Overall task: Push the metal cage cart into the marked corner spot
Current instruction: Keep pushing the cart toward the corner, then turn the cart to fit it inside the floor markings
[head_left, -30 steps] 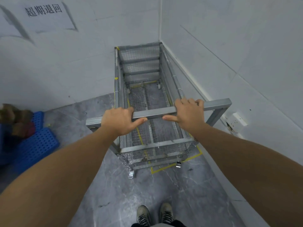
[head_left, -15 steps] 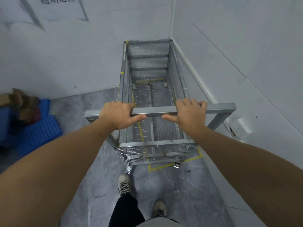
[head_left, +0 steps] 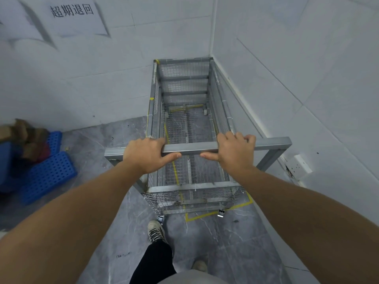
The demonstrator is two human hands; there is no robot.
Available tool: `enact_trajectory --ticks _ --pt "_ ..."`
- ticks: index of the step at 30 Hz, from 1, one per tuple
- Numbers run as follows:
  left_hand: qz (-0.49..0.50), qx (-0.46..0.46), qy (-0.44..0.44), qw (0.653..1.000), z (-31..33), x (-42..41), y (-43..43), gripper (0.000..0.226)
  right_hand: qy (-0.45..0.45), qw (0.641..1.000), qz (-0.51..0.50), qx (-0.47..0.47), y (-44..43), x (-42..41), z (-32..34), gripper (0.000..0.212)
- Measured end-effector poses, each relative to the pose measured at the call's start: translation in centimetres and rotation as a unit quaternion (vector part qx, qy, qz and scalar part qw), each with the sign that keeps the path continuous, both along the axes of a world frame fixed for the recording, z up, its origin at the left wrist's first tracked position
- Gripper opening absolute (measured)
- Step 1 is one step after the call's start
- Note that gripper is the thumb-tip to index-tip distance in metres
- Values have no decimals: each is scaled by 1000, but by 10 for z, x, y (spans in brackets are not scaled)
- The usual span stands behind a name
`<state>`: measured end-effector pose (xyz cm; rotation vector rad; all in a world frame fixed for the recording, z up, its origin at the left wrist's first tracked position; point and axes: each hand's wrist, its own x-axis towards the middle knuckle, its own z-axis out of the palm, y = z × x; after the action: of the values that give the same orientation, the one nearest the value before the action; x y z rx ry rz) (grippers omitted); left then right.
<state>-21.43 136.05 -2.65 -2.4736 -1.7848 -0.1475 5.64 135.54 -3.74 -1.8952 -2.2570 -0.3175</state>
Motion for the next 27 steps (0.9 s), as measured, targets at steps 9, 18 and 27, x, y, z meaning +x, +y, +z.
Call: enact_trajectory --ticks 9,18,27 --pt "4 -14 -2 1000 2 -1 -1 72 -17 1000 -11 -11 0 -2 1 88" --pt "-32 -20 5 999 0 -5 5 74 2 999 -16 -39 -3 -1 5 88" --pt "-159 -82 -100 979 5 -22 8 57 32 995 -71 -56 -16 -8 9 95"
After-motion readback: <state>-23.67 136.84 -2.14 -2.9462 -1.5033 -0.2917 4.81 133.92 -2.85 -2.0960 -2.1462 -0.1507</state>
